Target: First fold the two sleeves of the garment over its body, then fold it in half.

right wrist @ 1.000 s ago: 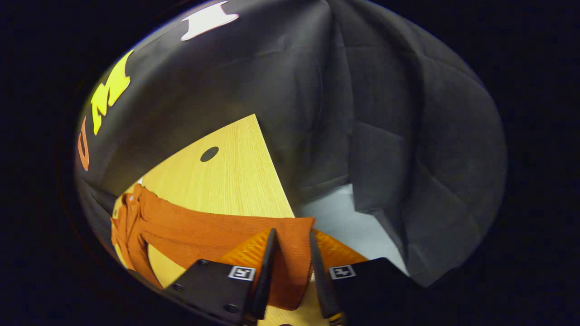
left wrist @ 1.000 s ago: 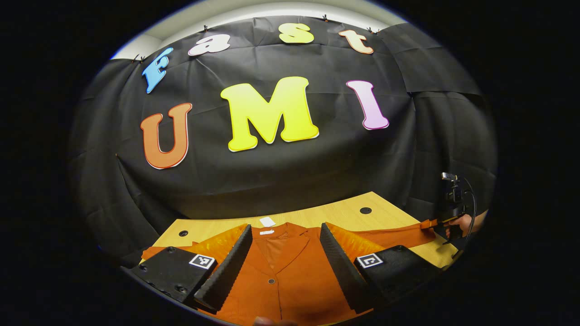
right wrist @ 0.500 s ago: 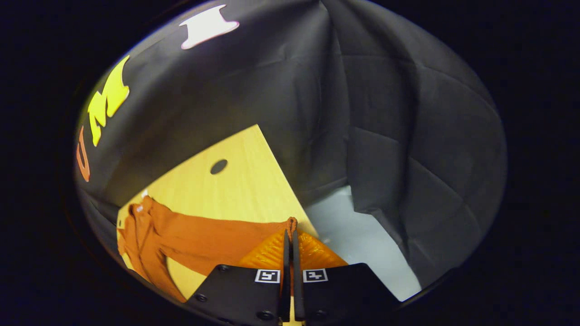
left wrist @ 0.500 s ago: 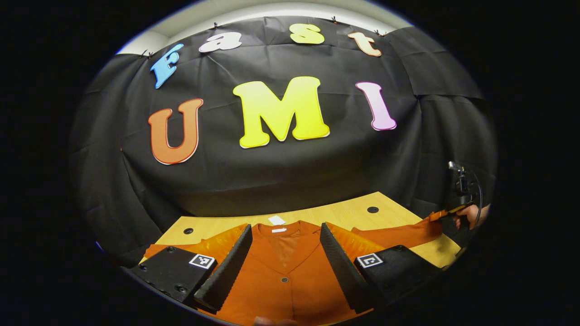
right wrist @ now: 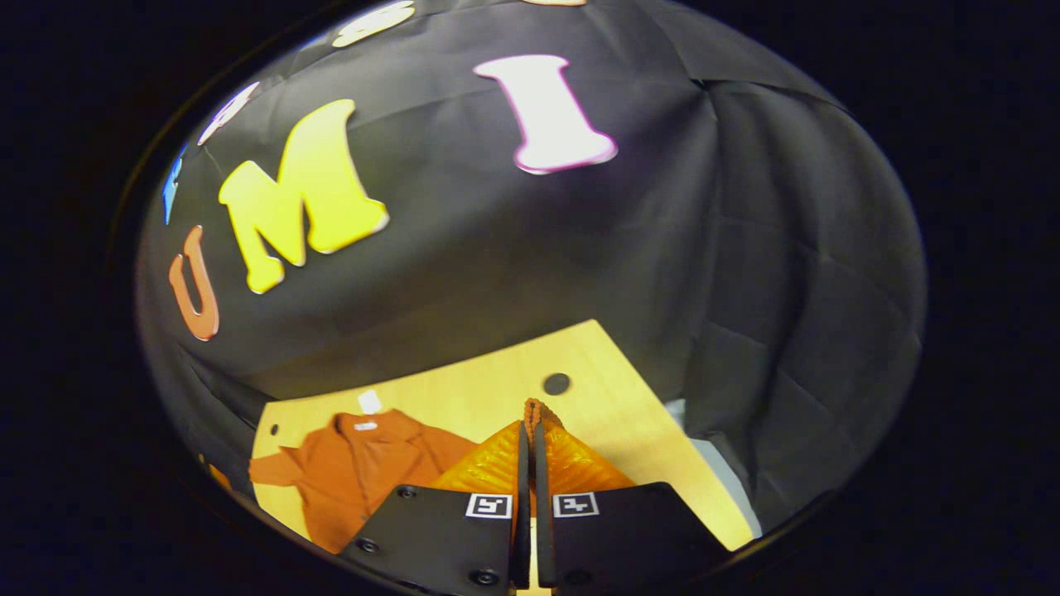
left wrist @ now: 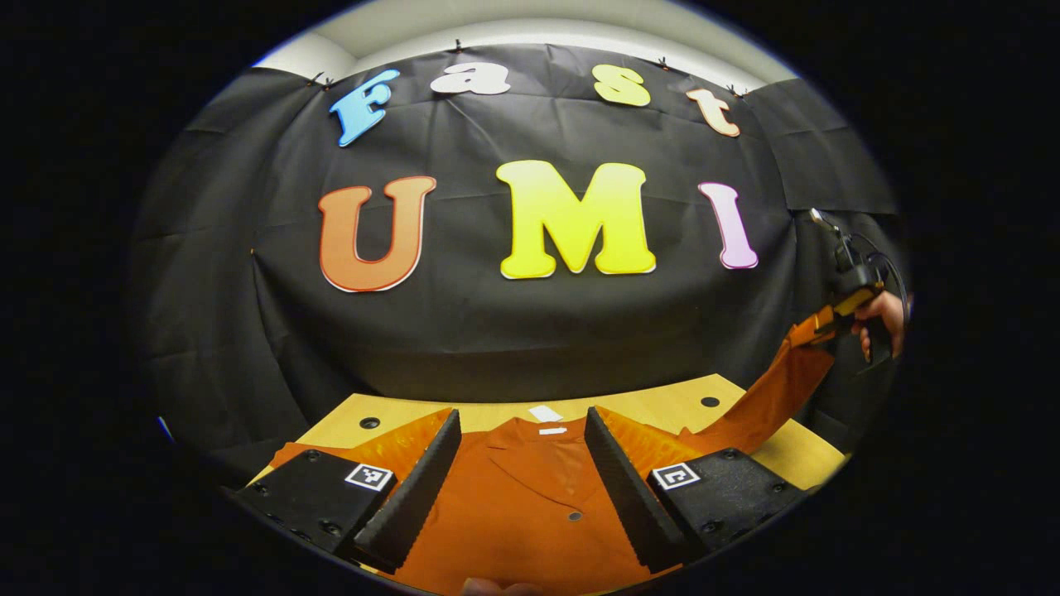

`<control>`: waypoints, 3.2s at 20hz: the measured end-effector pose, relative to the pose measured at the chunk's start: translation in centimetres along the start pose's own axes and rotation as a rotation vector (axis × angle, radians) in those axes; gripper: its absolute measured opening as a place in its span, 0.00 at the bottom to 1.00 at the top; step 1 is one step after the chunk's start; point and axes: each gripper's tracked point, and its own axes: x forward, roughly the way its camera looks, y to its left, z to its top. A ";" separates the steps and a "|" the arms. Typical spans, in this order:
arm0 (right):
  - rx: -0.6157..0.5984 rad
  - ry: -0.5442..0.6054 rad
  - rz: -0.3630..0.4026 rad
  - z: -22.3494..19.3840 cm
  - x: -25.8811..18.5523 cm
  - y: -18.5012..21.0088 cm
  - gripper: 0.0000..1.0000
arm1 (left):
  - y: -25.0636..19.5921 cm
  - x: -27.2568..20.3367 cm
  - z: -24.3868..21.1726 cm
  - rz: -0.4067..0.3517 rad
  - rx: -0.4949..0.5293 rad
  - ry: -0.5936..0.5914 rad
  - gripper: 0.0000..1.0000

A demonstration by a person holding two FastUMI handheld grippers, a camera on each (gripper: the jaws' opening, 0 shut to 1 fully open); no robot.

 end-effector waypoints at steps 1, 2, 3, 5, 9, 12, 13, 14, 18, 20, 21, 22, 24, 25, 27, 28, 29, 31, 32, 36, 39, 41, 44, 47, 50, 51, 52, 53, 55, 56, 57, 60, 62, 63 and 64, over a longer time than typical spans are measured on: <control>-0.029 -0.011 0.017 0.6 -0.2 2.8 0.04 | 1.0 -0.1 -0.1 -0.004 -0.016 -0.002 0.98; -0.062 -0.017 0.027 0.7 -0.2 5.2 0.03 | 2.2 -0.3 -0.2 -0.006 -0.034 -0.005 0.98; -0.079 -0.013 0.045 0.6 -0.1 8.0 0.04 | 3.5 -0.4 -0.1 -0.002 -0.049 -0.007 0.98; -0.095 0.009 0.090 -0.6 -0.1 13.9 0.05 | 6.4 -1.0 -0.1 0.017 -0.065 -0.017 0.98; -0.129 0.069 0.175 -4.4 0.4 24.2 0.04 | 12.2 -2.2 -0.7 0.075 -0.088 -0.018 0.98; -0.137 0.112 0.239 -8.0 2.0 31.4 0.04 | 15.9 -3.4 -1.7 0.122 -0.101 -0.002 0.90; -0.152 0.129 0.266 -9.2 2.7 33.4 0.04 | 17.0 -3.8 -1.9 0.135 -0.110 -0.004 0.98; -0.160 0.150 0.285 -10.5 3.4 34.9 0.04 | 17.9 -4.1 -2.2 0.142 -0.120 -0.006 0.98; -0.158 0.257 0.295 -16.6 7.7 38.3 0.04 | 21.0 -4.9 -3.0 0.190 -0.128 -0.014 0.98; -0.180 0.310 0.286 -20.0 10.1 39.4 0.04 | 22.3 -5.1 -3.7 0.216 -0.134 -0.006 0.98; -0.200 0.334 0.287 -21.5 11.2 40.1 0.04 | 23.0 -5.2 -3.9 0.228 -0.140 -0.002 0.98; -0.222 0.356 0.283 -23.0 12.2 40.8 0.04 | 23.4 -5.5 -4.2 0.239 -0.144 0.004 0.98; -0.262 0.399 0.286 -26.2 13.8 42.2 0.04 | 24.4 -6.0 -5.0 0.260 -0.152 0.019 0.98; -0.274 0.419 0.286 -27.6 14.6 42.9 0.04 | 24.8 -6.2 -5.4 0.272 -0.153 0.028 0.98; -0.302 0.465 0.276 -30.4 16.2 43.4 0.04 | 25.7 -6.8 -6.0 0.297 -0.157 0.045 0.98; -0.307 0.474 0.284 -31.3 16.8 43.9 0.04 | 26.3 -6.8 -6.6 0.309 -0.161 0.051 0.98; -0.299 0.479 0.298 -31.9 17.1 44.6 0.04 | 26.5 -6.9 -6.8 0.318 -0.162 0.056 0.98; -0.277 0.463 0.319 -31.8 17.0 45.8 0.11 | 27.1 -7.1 -6.8 0.338 -0.157 0.057 0.98; -0.264 0.447 0.331 -31.5 16.9 46.2 0.04 | 27.5 -7.1 -6.9 0.346 -0.156 0.057 0.98; -0.259 0.339 0.374 -27.2 14.0 46.3 0.43 | 29.2 -5.9 -7.1 0.373 -0.146 0.068 0.98; -0.221 0.291 0.413 -24.5 10.6 45.8 0.63 | 30.6 -3.7 -7.5 0.339 -0.176 0.078 0.98; -0.200 0.283 0.448 -23.2 7.8 45.2 0.63 | 32.6 -2.4 -8.1 0.342 -0.212 0.077 0.98; -0.222 0.258 0.478 -22.3 4.1 42.9 0.63 | 36.2 0.0 -9.2 0.356 -0.267 0.086 0.98; -0.270 0.273 0.489 -23.1 0.1 39.4 0.63 | 39.2 2.4 -11.3 0.297 -0.329 0.137 0.98; -0.244 0.310 0.472 -23.9 -3.7 35.3 0.63 | 42.4 6.2 -15.6 0.212 -0.416 0.254 0.98; -0.242 0.316 0.456 -24.0 -4.6 33.7 0.63 | 43.1 7.1 -17.3 0.168 -0.460 0.296 0.98; -0.249 0.315 0.433 -24.1 -5.2 31.9 0.63 | 43.7 7.9 -18.4 0.131 -0.498 0.331 0.98; -0.257 0.308 0.403 -24.1 -5.4 30.0 0.63 | 44.6 9.0 -19.4 0.120 -0.514 0.356 0.98; -0.239 0.324 0.332 -24.6 -5.9 26.4 0.63 | 46.5 11.0 -21.9 0.117 -0.513 0.395 0.98; -0.212 0.337 0.310 -24.8 -6.3 25.4 0.63 | 47.4 11.6 -23.2 0.122 -0.503 0.429 0.98; -0.193 0.343 0.294 -24.9 -6.8 24.4 0.56 | 48.1 12.0 -24.8 0.130 -0.497 0.476 0.98; -0.187 0.344 0.248 -24.9 -7.4 21.7 0.63 | 47.9 12.8 -26.9 0.074 -0.526 0.557 0.99; -0.185 0.359 0.228 -25.3 -7.5 21.0 0.63 | 47.2 13.8 -27.6 0.032 -0.583 0.572 0.98; -0.182 0.367 0.224 -25.4 -7.4 20.9 0.63 | 47.0 14.0 -27.7 0.018 -0.596 0.577 0.98; -0.180 0.373 0.221 -25.6 -7.5 21.0 0.63 | 46.8 14.3 -27.9 0.001 -0.595 0.575 0.98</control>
